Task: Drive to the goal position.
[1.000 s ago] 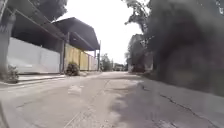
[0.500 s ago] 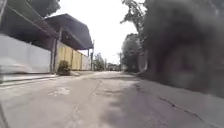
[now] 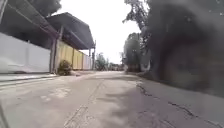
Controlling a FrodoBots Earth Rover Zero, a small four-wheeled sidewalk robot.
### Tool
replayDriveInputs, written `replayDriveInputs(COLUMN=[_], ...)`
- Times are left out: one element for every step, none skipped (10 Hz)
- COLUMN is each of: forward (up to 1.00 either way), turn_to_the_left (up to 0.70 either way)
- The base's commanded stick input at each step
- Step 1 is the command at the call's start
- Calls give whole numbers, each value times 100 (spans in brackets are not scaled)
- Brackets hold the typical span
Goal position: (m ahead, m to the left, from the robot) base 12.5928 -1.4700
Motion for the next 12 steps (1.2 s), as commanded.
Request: replayDriveInputs(forward=[70, 70, 70, 70, 70, 70, 70, 70, 70, 70, 70, 70], turn_to_the_left=[0, 0, 0, 0, 0, 0, 0, -16, -28, -28, -28, -28])
